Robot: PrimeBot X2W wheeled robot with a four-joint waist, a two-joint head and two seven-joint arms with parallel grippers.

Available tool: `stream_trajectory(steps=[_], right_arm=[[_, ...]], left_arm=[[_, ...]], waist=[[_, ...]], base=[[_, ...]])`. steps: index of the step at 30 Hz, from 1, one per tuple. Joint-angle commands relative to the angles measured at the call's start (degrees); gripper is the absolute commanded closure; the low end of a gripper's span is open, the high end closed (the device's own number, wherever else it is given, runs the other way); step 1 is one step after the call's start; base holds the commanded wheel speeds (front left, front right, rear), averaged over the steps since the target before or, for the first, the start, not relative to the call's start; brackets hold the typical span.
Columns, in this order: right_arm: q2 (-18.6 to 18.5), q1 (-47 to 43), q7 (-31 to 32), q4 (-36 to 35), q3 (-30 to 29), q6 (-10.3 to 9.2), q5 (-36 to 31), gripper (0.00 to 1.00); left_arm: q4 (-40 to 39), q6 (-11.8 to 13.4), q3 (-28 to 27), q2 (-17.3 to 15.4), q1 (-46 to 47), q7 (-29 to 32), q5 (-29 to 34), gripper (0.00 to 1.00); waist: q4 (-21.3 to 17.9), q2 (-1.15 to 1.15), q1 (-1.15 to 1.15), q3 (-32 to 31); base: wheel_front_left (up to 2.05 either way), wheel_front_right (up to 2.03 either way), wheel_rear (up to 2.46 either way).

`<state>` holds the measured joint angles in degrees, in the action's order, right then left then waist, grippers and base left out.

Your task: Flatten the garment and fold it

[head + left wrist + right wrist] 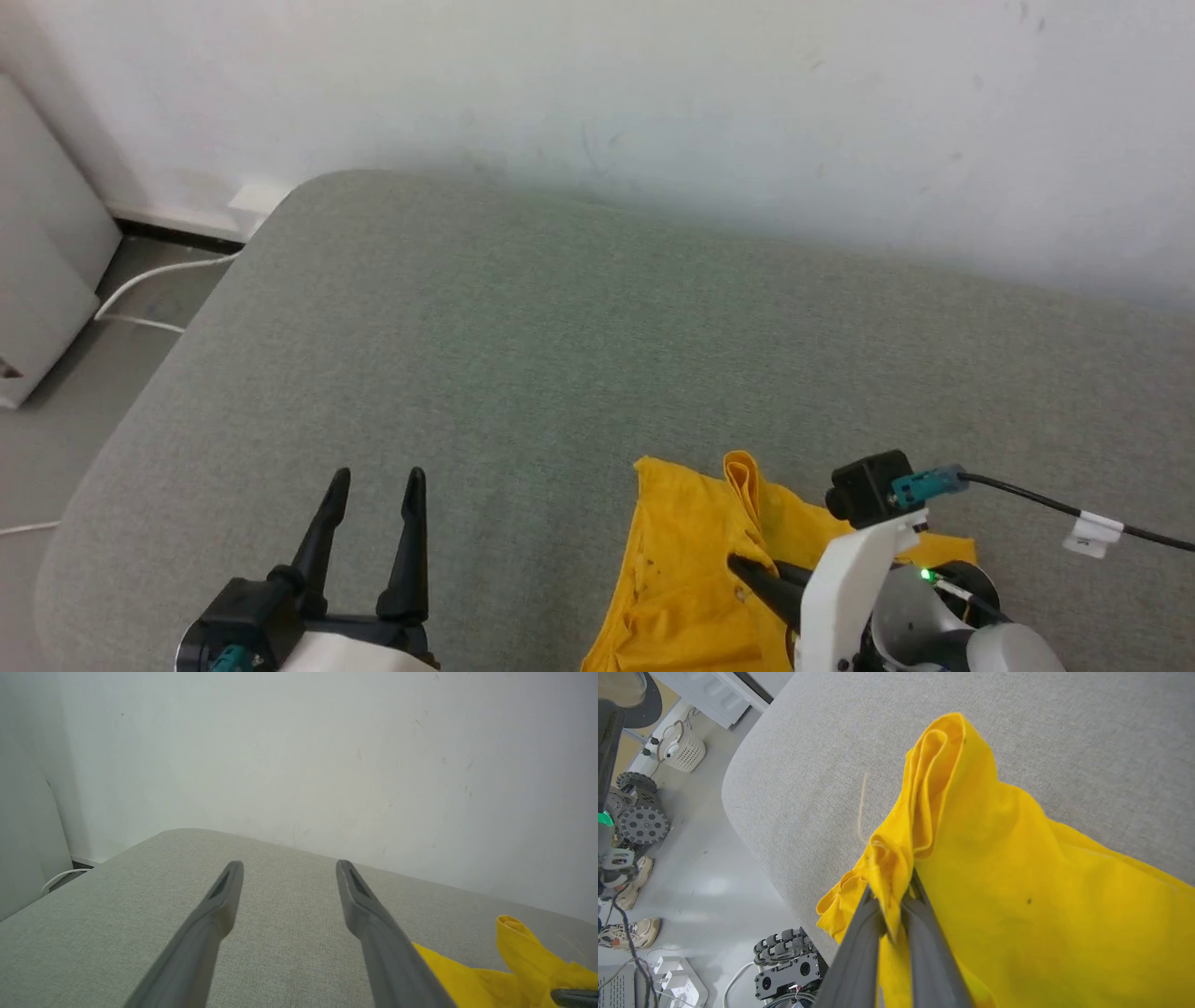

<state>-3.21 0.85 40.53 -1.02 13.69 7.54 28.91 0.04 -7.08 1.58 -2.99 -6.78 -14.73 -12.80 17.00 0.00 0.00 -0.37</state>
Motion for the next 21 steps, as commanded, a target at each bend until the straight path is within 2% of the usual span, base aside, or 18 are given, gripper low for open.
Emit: stream_trajectory(steps=[1,11,12,14,18,21], right_arm=[[0.22,1.03,-0.60,0.76,0.07,-0.05,0.55,1.00],[0.32,5.27,-6.51,12.03,4.76,-0.05,3.38,1.00],[0.32,5.85,-7.82,12.47,5.37,-0.05,3.57,0.00],[0.32,6.63,-10.53,12.97,6.69,-0.05,5.02,0.00],[0.33,7.69,-11.52,13.22,10.20,-0.05,8.53,0.00],[0.32,9.38,-12.67,12.38,10.55,-0.05,7.88,0.00]], left_arm=[[0.13,-0.39,0.15,0.08,0.84,-0.27,0.75,0.00],[0.56,-0.40,0.85,0.04,2.23,-0.27,0.79,0.00],[0.67,-0.40,0.95,0.05,2.24,-0.27,0.80,0.00],[0.71,-0.40,1.15,0.05,2.37,-0.27,0.82,0.00],[0.83,-0.40,0.69,0.07,2.17,-0.27,0.67,0.00],[1.07,-0.40,0.34,0.07,2.14,-0.27,0.62,0.00]], waist=[[1.21,0.00,0.00,0.86],[3.33,0.00,0.00,2.32],[3.37,0.00,0.00,2.44],[3.45,0.00,0.00,2.60],[2.89,0.00,0.00,2.04],[2.03,0.00,0.00,1.55]], base=[[0.00,0.00,0.00],[0.00,0.00,0.00],[0.00,0.00,0.00],[0.00,0.00,0.00],[0.00,0.00,0.00],[0.00,0.00,0.00]])
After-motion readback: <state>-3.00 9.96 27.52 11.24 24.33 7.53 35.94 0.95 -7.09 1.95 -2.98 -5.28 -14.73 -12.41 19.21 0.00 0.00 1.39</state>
